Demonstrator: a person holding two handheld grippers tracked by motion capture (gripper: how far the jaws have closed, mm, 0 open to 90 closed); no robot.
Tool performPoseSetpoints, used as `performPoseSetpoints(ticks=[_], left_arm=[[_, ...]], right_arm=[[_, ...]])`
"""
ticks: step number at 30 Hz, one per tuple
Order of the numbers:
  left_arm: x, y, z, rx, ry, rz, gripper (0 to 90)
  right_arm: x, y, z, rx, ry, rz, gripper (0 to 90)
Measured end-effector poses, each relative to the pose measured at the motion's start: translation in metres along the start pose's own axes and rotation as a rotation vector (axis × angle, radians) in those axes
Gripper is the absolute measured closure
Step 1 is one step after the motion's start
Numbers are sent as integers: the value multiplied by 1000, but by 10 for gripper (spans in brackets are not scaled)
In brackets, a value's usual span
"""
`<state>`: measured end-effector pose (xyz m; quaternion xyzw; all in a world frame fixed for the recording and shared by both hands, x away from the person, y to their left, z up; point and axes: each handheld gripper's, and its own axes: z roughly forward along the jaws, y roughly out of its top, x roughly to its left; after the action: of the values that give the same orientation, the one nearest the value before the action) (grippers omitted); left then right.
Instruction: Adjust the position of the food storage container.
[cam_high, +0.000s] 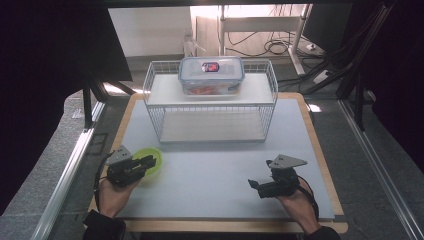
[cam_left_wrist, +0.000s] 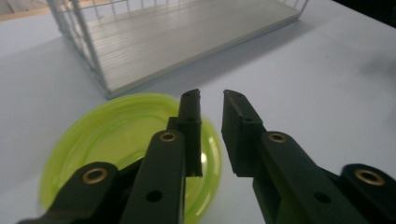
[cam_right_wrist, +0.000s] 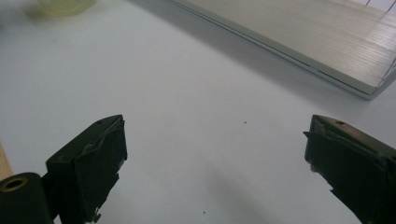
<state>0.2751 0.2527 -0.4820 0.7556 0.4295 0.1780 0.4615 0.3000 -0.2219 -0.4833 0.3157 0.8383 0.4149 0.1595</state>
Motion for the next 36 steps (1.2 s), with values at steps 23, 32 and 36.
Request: performPoseSetpoints(ticks=[23,32,36], left_arm=[[75,-35,-14,44,219,-164,900],[68,-36,-1,90,209,-150,900],[65,-34,3,87,195,-162,900]], right_arm=[[-2,-3,4,76,-9,-15,72],[-1,-4,7,100,-2,-24,72],[-1,-5,8,113,0,-23,72]])
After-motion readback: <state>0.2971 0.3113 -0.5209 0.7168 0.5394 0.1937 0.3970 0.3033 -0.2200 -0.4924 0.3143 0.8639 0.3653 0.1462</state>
